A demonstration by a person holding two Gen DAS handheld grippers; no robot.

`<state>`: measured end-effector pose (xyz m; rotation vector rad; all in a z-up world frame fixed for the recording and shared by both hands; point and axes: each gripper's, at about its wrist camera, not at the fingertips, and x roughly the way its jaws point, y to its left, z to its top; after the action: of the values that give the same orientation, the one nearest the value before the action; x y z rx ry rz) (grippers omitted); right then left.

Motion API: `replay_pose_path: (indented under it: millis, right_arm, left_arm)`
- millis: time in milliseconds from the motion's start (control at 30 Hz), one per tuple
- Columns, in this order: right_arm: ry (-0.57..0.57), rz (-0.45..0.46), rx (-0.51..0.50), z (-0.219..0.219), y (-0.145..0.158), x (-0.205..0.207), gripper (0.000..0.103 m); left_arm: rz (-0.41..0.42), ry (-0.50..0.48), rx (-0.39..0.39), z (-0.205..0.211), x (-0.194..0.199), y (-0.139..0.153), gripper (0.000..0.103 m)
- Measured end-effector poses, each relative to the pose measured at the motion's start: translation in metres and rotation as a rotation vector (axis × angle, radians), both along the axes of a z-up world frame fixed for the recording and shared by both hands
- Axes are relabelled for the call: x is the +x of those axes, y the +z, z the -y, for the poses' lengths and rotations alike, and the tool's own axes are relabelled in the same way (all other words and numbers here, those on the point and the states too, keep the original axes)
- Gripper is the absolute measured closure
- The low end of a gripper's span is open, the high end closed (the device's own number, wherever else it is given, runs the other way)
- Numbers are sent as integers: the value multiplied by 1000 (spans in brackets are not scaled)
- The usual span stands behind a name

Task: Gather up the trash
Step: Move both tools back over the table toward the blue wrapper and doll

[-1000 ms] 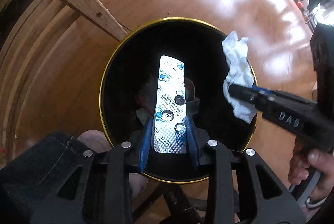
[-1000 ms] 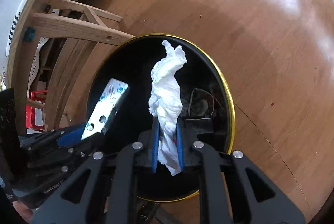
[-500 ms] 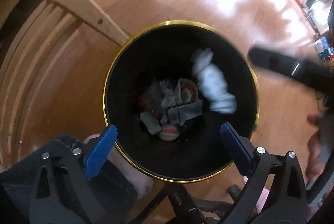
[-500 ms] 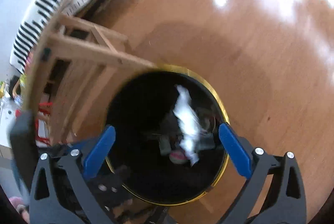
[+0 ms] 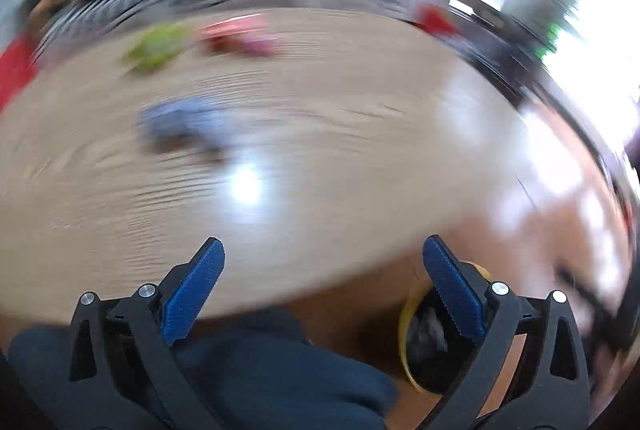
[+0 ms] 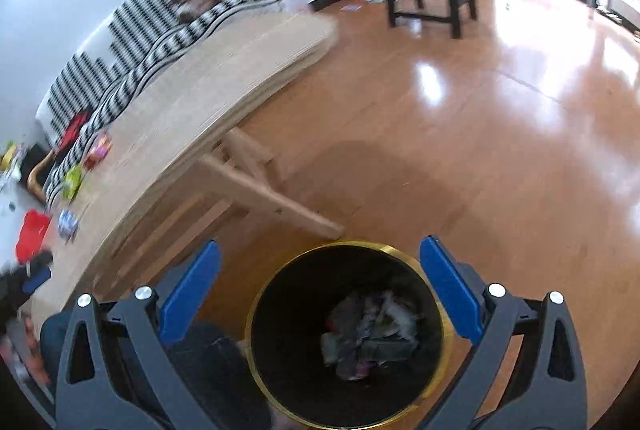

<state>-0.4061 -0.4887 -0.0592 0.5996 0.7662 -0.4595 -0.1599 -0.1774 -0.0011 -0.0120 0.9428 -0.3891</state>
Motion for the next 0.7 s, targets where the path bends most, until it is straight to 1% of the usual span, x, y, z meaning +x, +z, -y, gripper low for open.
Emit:
replay_pose_path:
  millis: [67, 100, 133, 167, 200, 233, 300, 400, 433, 500, 600, 700]
  right_arm:
    - [32, -6, -6, -15, -1, 14, 7]
    - [53, -13, -17, -22, -2, 22, 7]
    - [63, -17, -24, -26, -2, 27, 7]
    - [76, -18, -31, -31, -3, 35, 7]
    - [94, -21, -34, -36, -4, 42, 7]
    - [105, -23, -37, -38, -4, 47, 7]
    - [128, -21, -56, -42, 0, 62, 7]
    - [149, 25, -94, -48, 16, 74, 7]
    - [152, 46, -110, -49, 24, 78, 7]
    - [159, 80, -123, -50, 35, 88, 7]
    - [185, 85, -124, -51, 42, 109, 7]
    - [210, 85, -123, -55, 45, 129, 7]
  left_arm:
    - [-21, 137, -22, -28, 20, -3, 6]
    - [-25, 198, -28, -38, 29, -5, 7]
    - [-47, 255, -46, -46, 38, -8, 7]
    - [-70, 274, -60, -46, 44, -7, 7]
    - [-86, 282, -66, -46, 50, -5, 7]
    - [-90, 285, -54, -41, 57, -5, 7]
    - [-72, 274, -17, -32, 69, -2, 7]
    - [-54, 249, 41, -17, 92, 2, 7]
    - [-48, 247, 56, -12, 93, 2, 7]
    - [-32, 251, 81, -12, 103, 4, 7]
    - [-18, 242, 149, -11, 121, 0, 7]
    - [-54, 258, 160, -28, 133, -12, 7]
